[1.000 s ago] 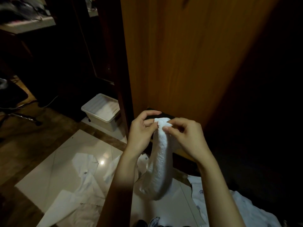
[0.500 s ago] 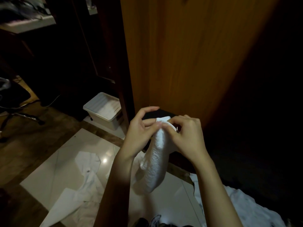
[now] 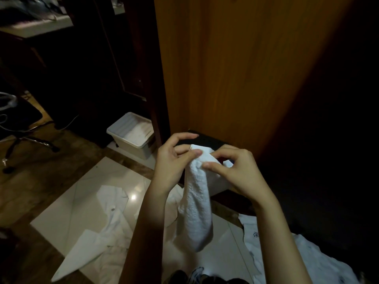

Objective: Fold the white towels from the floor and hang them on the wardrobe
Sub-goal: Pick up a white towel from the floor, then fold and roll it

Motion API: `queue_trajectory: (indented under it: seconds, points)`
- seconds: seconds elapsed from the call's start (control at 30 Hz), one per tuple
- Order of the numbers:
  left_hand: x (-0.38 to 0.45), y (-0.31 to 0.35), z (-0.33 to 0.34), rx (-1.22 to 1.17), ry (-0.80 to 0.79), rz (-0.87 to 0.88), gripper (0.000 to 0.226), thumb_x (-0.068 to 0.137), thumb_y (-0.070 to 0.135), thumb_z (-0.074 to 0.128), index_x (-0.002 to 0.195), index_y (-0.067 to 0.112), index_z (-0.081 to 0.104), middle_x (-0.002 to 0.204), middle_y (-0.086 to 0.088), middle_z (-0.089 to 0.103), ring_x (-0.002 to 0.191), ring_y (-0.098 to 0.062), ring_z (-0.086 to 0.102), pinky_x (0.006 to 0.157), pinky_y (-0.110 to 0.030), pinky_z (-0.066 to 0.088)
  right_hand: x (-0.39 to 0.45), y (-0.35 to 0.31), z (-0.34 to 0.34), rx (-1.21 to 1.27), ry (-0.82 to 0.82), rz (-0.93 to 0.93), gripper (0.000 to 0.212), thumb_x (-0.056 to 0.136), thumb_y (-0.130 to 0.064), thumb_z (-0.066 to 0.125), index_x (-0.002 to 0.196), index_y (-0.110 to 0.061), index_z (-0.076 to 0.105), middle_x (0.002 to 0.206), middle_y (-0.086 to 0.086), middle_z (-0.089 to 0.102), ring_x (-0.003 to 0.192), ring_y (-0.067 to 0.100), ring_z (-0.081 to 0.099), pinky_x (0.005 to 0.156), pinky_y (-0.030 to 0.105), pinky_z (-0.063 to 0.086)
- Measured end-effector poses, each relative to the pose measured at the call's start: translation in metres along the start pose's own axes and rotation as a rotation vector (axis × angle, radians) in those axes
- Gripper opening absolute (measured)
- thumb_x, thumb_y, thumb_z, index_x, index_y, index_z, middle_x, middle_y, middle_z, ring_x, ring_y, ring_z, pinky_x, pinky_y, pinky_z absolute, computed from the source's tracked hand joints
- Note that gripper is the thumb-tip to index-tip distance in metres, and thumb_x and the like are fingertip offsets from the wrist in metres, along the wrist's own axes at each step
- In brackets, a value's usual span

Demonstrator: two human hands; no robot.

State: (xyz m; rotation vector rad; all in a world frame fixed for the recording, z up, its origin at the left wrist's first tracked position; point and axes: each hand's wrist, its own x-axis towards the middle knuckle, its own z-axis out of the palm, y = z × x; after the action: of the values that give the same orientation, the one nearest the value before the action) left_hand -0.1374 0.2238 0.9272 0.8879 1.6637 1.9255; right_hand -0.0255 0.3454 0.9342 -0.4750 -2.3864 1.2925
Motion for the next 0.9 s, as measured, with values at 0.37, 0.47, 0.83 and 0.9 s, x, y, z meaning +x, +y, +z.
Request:
queue_trajectory:
  seconds: [0.37,0.47,0.83,0.9]
  points:
    - [-0.002,-0.012,-0.012,-0.138,0.157,0.053,0.016,0.090,0.019,0.051,0.105,0.020,0.057,0.068,0.013,0.060,0.063,-0.001,0.055,0.057,-0.016,0.046,-0.010,0.039,-0.005,-0.281,-0.279,0.164,0.010,0.076,-0.036,0.076,0.077,-0.028,0.070,0.078,-0.011,0.067,0.075,0.002,0.059,0.076,0.032,0.051]
    - [-0.004,-0.016,-0.015,-0.127,0.146,0.053,0.017,0.089,0.020,0.051,0.105,0.019,0.056,0.067,0.014,0.060,0.062,0.000,0.055,0.056,-0.016,0.046,-0.010,0.044,-0.005,-0.565,-0.172,0.133,0.016,0.077,-0.049,0.070,0.082,-0.034,0.068,0.093,-0.013,0.055,0.095,0.007,0.045,0.088,0.032,0.034]
    - [-0.004,-0.028,-0.027,-0.137,0.307,0.051,0.017,0.098,0.012,0.045,0.098,0.022,0.058,0.066,0.017,0.057,0.060,0.000,0.052,0.055,-0.016,0.044,-0.015,0.051,-0.014,-0.519,-0.085,0.055,0.011,0.087,-0.035,0.065,0.080,-0.035,0.056,0.086,-0.015,0.057,0.086,0.003,0.051,0.089,0.035,0.044]
    - [-0.003,-0.030,-0.030,-0.046,0.371,0.070,0.018,0.099,0.010,0.044,0.097,0.022,0.058,0.067,0.020,0.058,0.063,0.003,0.053,0.057,-0.016,0.044,-0.016,0.045,-0.023,-0.444,0.117,-0.022,0.011,0.088,-0.029,0.063,0.081,-0.032,0.055,0.086,-0.010,0.059,0.084,0.006,0.052,0.081,0.031,0.045]
